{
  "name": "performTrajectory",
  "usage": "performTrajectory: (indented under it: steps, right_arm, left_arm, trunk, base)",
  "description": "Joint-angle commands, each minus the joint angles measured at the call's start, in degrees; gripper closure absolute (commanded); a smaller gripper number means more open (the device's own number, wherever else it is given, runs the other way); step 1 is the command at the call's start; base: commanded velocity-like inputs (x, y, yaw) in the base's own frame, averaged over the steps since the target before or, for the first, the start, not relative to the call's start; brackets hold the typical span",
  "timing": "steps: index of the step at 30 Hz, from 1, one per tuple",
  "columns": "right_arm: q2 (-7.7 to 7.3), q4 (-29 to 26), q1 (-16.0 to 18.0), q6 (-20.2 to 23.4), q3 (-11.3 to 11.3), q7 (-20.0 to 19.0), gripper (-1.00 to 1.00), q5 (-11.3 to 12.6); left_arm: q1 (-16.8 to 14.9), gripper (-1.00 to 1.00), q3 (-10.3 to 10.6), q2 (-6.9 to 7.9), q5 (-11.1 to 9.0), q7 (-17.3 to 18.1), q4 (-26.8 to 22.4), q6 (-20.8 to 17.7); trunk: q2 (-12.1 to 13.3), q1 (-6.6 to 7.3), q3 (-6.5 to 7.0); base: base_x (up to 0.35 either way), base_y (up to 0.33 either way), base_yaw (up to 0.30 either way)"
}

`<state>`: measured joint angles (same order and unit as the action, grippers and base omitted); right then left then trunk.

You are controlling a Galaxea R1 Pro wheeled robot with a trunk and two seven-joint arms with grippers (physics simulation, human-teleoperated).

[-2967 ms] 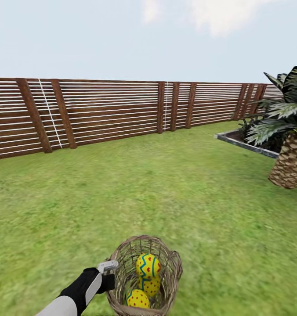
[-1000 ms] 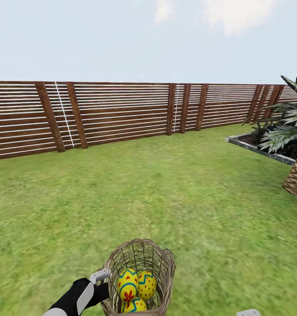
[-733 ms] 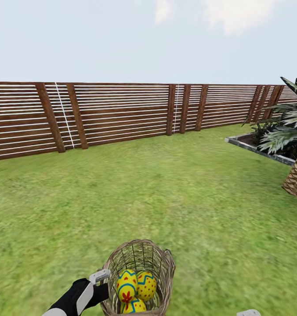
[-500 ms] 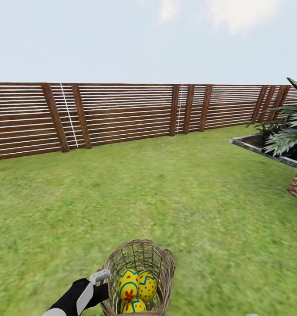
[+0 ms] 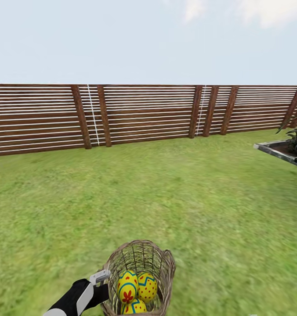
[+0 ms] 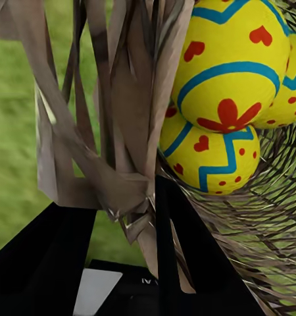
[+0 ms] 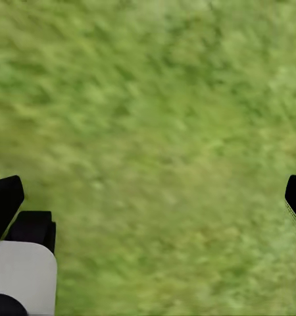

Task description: Take the three Easter eggs out of the wicker basket on the lawn in the garden, then place them on the lawn next to a single tree (choose any tree) so that all three eggs are next to the same tree and none are left in the basket.

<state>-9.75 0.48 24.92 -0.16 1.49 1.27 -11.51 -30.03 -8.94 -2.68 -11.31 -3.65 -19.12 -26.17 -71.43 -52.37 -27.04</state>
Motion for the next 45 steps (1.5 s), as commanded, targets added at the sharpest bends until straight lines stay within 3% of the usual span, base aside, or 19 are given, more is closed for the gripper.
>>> performTrajectory:
  steps: [1,17,45]
  right_arm:
    - [-0.01,0.1,0.0,0.0,0.2,0.1,-1.00,-0.5]
    - [-0.01,0.1,0.0,-0.2,0.2,0.1,-1.00,-0.5]
    - [-0.01,0.1,0.0,-0.2,0.2,0.2,-1.00,-0.6]
  left_arm:
    - [0.0,1.00,-0.2,-0.04,-0.9,-0.4,-0.1,-0.3]
    - [0.0,1.00,-0.2,-0.04,-0.9,-0.4,-0.1,-0.3]
    - [0.0,1.00,-0.2,-0.04,-0.9,-0.4,-0.1,-0.2]
  trunk:
    - [0.4,0.23,0.13]
    - [6.8,3.74,3.00]
    - [6.8,3.74,2.24]
  base:
    - [0.000,0.000,0.292]
    - [0.000,0.000,0.292]
    - [0.000,0.000,0.272]
